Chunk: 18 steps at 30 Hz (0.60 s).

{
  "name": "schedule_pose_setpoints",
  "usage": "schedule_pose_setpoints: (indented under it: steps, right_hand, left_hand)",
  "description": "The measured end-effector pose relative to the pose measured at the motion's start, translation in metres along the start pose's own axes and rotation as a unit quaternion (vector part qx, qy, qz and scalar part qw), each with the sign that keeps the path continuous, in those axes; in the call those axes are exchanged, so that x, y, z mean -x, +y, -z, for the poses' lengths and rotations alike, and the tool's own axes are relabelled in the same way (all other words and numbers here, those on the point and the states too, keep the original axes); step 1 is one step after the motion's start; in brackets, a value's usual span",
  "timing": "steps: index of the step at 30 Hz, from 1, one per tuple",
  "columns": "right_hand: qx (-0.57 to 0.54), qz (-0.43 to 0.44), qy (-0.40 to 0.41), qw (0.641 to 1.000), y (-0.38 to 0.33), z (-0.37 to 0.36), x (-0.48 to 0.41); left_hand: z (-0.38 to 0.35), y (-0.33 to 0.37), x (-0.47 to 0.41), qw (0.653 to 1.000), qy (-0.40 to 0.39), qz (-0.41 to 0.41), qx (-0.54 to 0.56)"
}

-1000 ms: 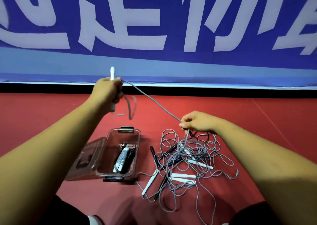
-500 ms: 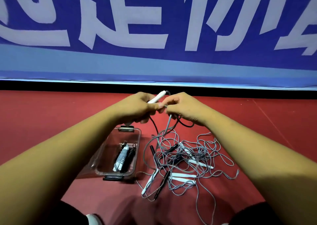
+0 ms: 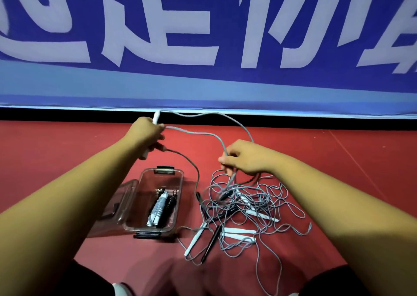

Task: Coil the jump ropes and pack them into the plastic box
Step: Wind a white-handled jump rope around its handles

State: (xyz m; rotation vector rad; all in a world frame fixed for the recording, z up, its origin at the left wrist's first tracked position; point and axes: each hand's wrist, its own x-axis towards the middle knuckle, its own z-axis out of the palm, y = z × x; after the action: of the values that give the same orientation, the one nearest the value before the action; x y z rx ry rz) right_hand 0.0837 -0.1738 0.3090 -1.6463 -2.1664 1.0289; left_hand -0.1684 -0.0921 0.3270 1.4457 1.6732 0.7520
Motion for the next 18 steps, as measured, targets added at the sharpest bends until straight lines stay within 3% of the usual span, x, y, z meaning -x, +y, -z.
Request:
schedule_pose_setpoints:
  steps: [3,5,8,13,15,18]
  right_hand:
    - [-0.060,0.015,0.015,0.998,-0.014,-0.001,0.002]
    - [-0.095,0.021,0.018,0.995,-0.018,-0.001,0.005]
    - [-0.104,0.022,0.053,0.993,-0.024,0.001,0.008]
    - [-0.092,0.059,0.077,0.991,-0.040,0.004,0.007]
    - [-0.137,0.052,0.064,0.987,-0.042,0.003,0.008]
    - [-0.137,0.031,0.063,0.988,-0.040,0.000,0.008]
  left_hand:
    - [0.003,-0.001,0.003,0.989,0.029,-0.037,-0.138]
    - [0.000,0.011,0.013,0.996,0.008,-0.056,-0.069]
    - [-0.009,0.031,0.037,0.984,-0.107,-0.080,0.118]
    - [-0.029,0.044,0.070,0.946,-0.274,-0.156,0.079]
    - [-0.033,0.044,0.069,0.951,-0.252,-0.169,0.061]
    - [-0.032,0.038,0.054,0.972,-0.149,-0.179,0.037]
